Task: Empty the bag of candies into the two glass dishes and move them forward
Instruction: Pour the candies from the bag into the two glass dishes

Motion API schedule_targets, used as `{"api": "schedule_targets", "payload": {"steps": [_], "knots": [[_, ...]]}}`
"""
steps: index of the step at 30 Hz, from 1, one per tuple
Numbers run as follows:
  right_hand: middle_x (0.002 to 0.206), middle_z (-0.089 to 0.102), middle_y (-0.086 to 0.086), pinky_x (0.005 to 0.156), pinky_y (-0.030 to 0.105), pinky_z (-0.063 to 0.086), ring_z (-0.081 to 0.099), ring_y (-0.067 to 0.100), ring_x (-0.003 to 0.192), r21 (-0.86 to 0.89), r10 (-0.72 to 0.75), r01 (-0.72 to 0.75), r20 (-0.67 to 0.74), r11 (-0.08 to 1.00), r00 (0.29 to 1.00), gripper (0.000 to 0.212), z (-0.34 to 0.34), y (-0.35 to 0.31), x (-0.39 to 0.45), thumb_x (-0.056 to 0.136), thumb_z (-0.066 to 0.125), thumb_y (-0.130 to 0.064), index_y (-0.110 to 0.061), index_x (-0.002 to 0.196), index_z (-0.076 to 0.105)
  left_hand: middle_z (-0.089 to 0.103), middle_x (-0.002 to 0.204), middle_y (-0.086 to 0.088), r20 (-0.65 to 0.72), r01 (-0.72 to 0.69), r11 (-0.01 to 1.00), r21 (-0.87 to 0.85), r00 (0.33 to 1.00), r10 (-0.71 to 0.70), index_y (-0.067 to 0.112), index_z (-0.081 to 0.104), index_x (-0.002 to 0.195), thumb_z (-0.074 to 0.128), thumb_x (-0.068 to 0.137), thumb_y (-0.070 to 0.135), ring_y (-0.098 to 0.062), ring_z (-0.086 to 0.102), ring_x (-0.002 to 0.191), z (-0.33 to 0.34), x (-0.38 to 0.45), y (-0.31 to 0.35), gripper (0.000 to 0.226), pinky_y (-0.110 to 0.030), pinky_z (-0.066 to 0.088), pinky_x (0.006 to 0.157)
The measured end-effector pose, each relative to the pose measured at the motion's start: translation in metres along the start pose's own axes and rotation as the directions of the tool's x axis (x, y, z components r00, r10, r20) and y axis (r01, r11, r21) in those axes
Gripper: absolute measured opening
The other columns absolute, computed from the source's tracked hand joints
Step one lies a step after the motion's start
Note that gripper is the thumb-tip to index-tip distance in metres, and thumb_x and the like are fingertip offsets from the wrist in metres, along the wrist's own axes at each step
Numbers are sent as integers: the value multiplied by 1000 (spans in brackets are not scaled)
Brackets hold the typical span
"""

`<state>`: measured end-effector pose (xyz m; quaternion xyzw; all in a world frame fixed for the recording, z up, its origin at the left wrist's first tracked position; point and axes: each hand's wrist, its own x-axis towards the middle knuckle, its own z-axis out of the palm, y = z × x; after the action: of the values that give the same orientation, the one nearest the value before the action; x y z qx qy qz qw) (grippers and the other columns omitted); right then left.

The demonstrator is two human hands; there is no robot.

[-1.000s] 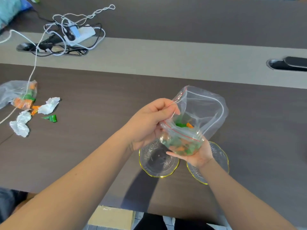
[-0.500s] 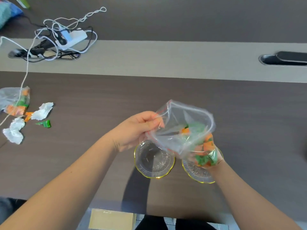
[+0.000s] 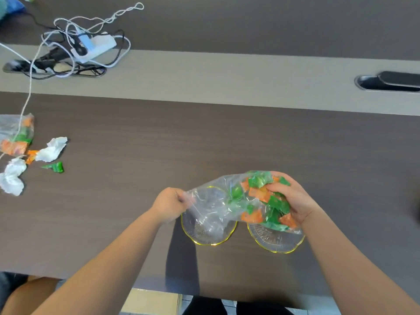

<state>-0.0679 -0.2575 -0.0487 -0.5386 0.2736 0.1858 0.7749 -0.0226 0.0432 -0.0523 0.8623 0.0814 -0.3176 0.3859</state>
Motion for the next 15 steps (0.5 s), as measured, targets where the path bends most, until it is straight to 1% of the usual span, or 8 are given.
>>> {"api": "schedule_targets", "payload": {"steps": [1, 2, 4, 6, 8, 10, 12, 15], "knots": [[115, 64, 28, 88, 55, 53, 66, 40, 100, -17, -10, 10, -18, 1000, 1000, 38, 2, -3, -1, 81, 63, 0, -6, 118, 59, 69, 69, -1, -2, 2, 1000, 5, 1000, -2, 31, 70, 55, 62, 76, 6, -19, 57, 66, 3, 1, 0, 34, -32, 52, 72], [107, 68, 23, 79, 47, 59, 70, 34, 90, -41, -24, 21, -51, 999, 998, 35, 5, -5, -3, 81, 64, 0, -8, 116, 61, 67, 65, 1, 5, 16, 1000, 11, 1000, -16, 31, 69, 55, 61, 75, 3, -20, 56, 64, 6, 1, 1, 35, -30, 51, 68], [93, 70, 13, 63, 35, 60, 71, 23, 70, -81, -43, 35, -98, 996, 994, 31, 12, -11, -7, 80, 68, 0, -15, 107, 64, 63, 62, 3, 31, 42, 999, 28, 999, -43, 29, 67, 61, 59, 75, 0, -20, 54, 63, 9, 3, -2, 33, -29, 51, 65], [94, 70, 10, 64, 36, 60, 71, 22, 70, -131, -58, 46, -89, 990, 994, 31, 21, -15, -11, 78, 73, -3, -23, 100, 65, 65, 68, 1, 55, 51, 999, -2, 997, -51, 29, 68, 69, 57, 78, -1, -22, 55, 68, 9, 4, -6, 33, -33, 53, 69], [96, 69, 9, 71, 41, 60, 71, 26, 77, -211, -77, 60, -77, 976, 994, 32, 31, -19, -15, 76, 75, -7, -27, 98, 64, 66, 78, -1, 64, 52, 998, -27, 997, -50, 24, 70, 80, 51, 82, -4, -22, 56, 76, 7, 4, -9, 34, -31, 48, 69], [95, 69, 7, 75, 43, 60, 70, 26, 79, -329, -103, 83, -46, 941, 994, 31, 42, -23, -19, 75, 77, -10, -30, 96, 64, 68, 76, 1, 56, 47, 996, -79, 998, -43, 17, 69, 81, 47, 82, -9, -22, 59, 82, 3, 3, -8, 34, -28, 47, 67], [94, 67, 1, 75, 37, 60, 67, 17, 76, -431, -158, 149, 14, 890, 987, 30, 55, -27, -22, 74, 79, -13, -30, 95, 64, 71, 72, 2, 50, 38, 969, -244, 998, -27, 11, 69, 75, 44, 79, -16, -24, 62, 89, -1, 0, -2, 37, -28, 52, 71], [99, 61, -6, 64, 16, 52, 61, 4, 77, -571, -239, 248, 93, 783, 967, 31, 73, -29, -24, 71, 81, -18, -29, 96, 66, 71, 102, -10, 80, 84, 950, -301, 995, -62, 2, 70, 101, 31, 75, -17, -24, 63, 100, -6, -2, 5, 50, -22, 49, 71]]}}
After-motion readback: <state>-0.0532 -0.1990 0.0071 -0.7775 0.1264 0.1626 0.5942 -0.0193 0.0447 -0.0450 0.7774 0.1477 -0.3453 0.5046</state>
